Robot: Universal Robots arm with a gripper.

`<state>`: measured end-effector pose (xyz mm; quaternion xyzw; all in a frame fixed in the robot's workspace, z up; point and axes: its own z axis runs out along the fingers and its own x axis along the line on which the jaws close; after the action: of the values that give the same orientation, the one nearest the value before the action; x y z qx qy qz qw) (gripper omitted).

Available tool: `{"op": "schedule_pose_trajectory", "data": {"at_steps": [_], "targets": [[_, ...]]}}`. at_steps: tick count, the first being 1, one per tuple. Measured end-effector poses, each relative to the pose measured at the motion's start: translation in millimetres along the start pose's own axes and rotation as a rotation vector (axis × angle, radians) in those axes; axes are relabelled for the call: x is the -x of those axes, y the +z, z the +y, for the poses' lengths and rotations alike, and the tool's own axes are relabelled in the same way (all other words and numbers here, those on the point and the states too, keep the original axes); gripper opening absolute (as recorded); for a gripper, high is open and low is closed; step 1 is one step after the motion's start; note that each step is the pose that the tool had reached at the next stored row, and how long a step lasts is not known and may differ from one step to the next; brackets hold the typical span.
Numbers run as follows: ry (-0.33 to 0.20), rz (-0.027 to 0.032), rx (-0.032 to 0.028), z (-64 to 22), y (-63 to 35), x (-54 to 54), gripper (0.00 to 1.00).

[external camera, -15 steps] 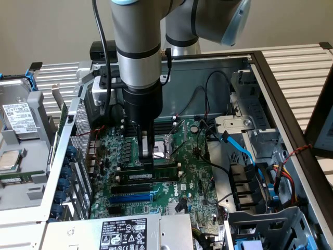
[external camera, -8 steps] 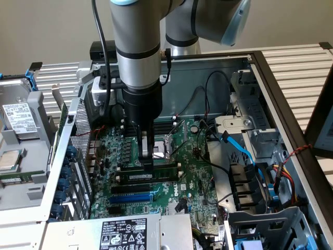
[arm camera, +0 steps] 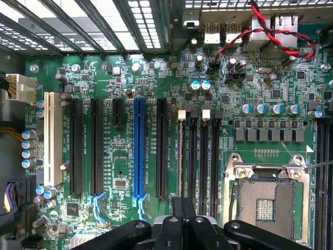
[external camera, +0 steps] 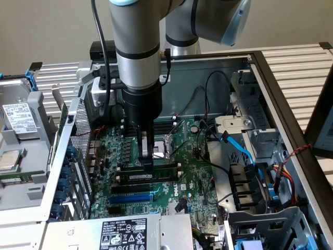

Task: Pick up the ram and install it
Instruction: 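Press down the ram until it locks into place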

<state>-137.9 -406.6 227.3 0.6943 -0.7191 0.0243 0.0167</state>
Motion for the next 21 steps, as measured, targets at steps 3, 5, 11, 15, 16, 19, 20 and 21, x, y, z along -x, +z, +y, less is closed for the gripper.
{"op": "schedule_pose_trajectory", "data": {"at_steps": [3, 5, 11, 15, 16, 19, 20, 21], "targets": [[0.0, 0.0004, -0.0002, 0.4, 0.1, -0.2, 0.1], [0.0, 0.0005, -0.0003, 0.7, 0.2, -0.3, 0.1], [0.0, -0.0006, -0.0008, 1.0, -1.6, -0.6, 0.1], [0.0, 0.0003, -0.0016, 0.6, -18.8, -1.9, 0.1], [0.0, 0.0005, -0.0015, 0.6, -23.2, -2.4, 0.1], [0.0, 0.0004, -0.0018, 0.3, -36.7, -3.7, 0.1], [0.0, 0.0005, -0.0018, 0.2, -41.4, -4.1, 0.1], [0.0, 0.0006, -0.0018, 0.0, -44.6, -4.3, 0.1]]}}
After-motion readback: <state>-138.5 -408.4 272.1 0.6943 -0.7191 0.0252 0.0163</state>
